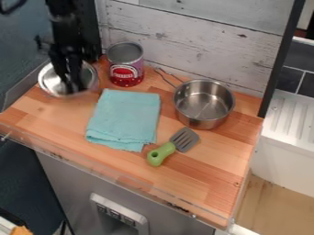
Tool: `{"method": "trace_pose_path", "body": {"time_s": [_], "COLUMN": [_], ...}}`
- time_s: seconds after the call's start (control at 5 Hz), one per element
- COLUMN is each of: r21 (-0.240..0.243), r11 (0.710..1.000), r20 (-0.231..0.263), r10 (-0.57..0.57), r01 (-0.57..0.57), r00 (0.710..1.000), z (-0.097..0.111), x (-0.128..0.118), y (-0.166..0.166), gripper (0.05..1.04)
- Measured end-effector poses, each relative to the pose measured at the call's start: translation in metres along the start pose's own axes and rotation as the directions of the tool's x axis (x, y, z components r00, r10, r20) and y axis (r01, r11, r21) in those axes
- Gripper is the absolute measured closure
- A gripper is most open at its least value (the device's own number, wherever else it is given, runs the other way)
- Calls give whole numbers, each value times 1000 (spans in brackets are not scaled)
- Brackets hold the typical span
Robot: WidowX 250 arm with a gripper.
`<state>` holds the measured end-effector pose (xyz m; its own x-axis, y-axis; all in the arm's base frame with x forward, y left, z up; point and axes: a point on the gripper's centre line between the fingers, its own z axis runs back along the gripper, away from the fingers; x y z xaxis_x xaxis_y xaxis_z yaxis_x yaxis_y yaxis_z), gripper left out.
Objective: Pick up the lid of the pot and place it over the pot
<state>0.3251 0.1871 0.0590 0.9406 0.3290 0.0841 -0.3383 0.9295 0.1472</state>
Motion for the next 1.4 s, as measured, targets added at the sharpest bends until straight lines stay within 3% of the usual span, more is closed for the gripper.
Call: {"method": "trace_pose_path", "body": {"time_s": [0.2,0.4,0.6,0.8,1.0,1.4], "r21": [14,-40,-62,-77,-84,-105], "r11": [1000,998,988,962,950,931], "r20": [44,75,87,76,74,12], "r10": [3,-48,-137,-256,-295,-350], "r01": [-4,51,142,262,301,349], "r00": [999,996,987,964,953,937], "z": [33,46,54,48,44,15], "x": [-6,-11,-16,-22,-22,-18], "y": [-26,-67,-112,-167,-193,-217], "gripper": [802,802,802,802,802,802]}}
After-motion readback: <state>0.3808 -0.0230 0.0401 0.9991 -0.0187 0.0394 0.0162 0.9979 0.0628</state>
